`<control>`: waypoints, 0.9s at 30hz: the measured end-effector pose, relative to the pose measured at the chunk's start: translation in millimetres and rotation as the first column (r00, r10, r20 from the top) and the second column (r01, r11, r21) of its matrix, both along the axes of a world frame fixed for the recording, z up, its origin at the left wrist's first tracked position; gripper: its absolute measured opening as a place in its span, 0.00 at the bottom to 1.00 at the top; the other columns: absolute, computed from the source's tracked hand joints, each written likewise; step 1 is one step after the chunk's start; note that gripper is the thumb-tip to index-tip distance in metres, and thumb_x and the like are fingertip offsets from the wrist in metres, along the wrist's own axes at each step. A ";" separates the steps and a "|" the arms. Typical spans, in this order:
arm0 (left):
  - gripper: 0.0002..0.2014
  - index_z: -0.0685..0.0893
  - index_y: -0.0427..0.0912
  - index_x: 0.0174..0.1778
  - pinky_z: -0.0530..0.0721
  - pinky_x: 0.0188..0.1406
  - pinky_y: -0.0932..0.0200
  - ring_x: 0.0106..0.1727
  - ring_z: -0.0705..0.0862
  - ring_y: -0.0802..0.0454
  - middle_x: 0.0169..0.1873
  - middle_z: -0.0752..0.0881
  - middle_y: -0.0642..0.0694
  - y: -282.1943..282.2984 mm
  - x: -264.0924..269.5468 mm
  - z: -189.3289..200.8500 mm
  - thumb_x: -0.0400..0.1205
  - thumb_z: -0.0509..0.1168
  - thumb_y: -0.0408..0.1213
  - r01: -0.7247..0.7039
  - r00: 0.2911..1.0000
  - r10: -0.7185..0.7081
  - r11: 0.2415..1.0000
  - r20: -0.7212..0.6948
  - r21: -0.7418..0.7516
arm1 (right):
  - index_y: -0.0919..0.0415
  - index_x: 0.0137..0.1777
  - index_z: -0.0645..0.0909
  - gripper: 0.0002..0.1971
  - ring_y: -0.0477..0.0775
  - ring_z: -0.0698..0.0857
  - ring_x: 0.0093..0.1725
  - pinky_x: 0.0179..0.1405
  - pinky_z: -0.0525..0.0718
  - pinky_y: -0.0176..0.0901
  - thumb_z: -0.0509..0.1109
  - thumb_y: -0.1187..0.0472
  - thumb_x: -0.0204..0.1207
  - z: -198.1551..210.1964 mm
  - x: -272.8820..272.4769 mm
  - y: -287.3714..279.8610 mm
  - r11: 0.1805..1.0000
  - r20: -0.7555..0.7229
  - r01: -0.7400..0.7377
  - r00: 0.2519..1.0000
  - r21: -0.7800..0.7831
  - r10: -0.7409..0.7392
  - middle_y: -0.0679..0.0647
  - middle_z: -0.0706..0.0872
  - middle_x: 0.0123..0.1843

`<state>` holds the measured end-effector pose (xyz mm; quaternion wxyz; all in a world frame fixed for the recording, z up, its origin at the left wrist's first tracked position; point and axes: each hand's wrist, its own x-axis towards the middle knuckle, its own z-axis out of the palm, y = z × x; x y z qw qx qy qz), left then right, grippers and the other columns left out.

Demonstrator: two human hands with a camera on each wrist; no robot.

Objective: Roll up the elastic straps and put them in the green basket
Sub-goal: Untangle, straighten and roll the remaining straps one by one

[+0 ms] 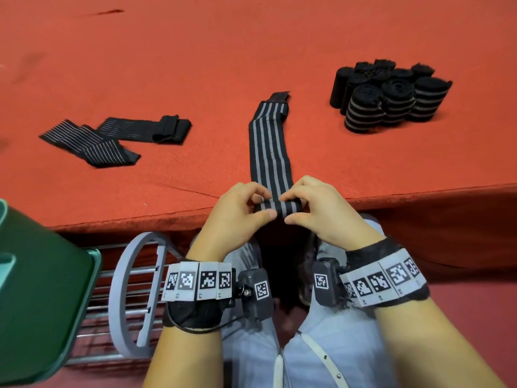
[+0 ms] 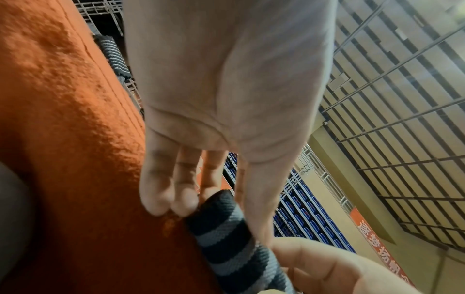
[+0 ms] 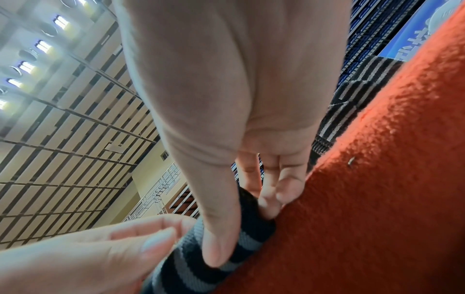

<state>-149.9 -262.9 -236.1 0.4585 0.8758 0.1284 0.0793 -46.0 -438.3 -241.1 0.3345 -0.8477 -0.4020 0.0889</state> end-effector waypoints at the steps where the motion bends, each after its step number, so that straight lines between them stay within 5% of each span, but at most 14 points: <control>1: 0.14 0.85 0.58 0.51 0.84 0.49 0.54 0.42 0.79 0.59 0.48 0.80 0.54 0.1 -1.9 1.2 0.73 0.79 0.41 0.033 0.999 -0.033 0.999 -0.008 0.034 | 0.50 0.62 0.86 0.19 0.37 0.76 0.47 0.47 0.70 0.30 0.82 0.57 0.70 0.6 0.6 0.1 1.000 -0.004 -0.003 1.000 -0.006 0.003 0.41 0.78 0.51; 9: 0.16 0.87 0.59 0.53 0.84 0.47 0.52 0.38 0.79 0.59 0.45 0.81 0.57 5.9 -2.0 -0.1 0.74 0.78 0.36 0.054 0.999 -0.053 0.997 -0.006 0.052 | 0.46 0.60 0.81 0.23 0.41 0.81 0.43 0.45 0.77 0.33 0.83 0.57 0.67 3.9 4.9 -1.4 0.999 -0.071 0.010 0.997 0.043 -0.007 0.42 0.84 0.53; 18: 0.10 0.87 0.48 0.56 0.88 0.34 0.59 0.28 0.83 0.56 0.31 0.83 0.52 4.0 4.6 6.7 0.82 0.70 0.30 0.026 0.998 -0.030 0.996 -0.051 -0.083 | 0.50 0.52 0.85 0.09 0.40 0.81 0.41 0.39 0.72 0.28 0.78 0.54 0.74 6.1 7.4 0.0 0.998 -0.094 0.023 0.995 0.053 -0.018 0.43 0.85 0.43; 27: 0.06 0.87 0.49 0.52 0.86 0.29 0.51 0.26 0.81 0.55 0.29 0.83 0.49 5.9 18.3 6.7 0.84 0.66 0.34 -0.007 0.996 0.003 0.999 -0.088 -0.052 | 0.56 0.53 0.88 0.08 0.44 0.79 0.49 0.51 0.75 0.37 0.74 0.54 0.78 1.2 14.4 6.3 0.997 -0.092 0.029 0.995 0.074 -0.023 0.47 0.81 0.48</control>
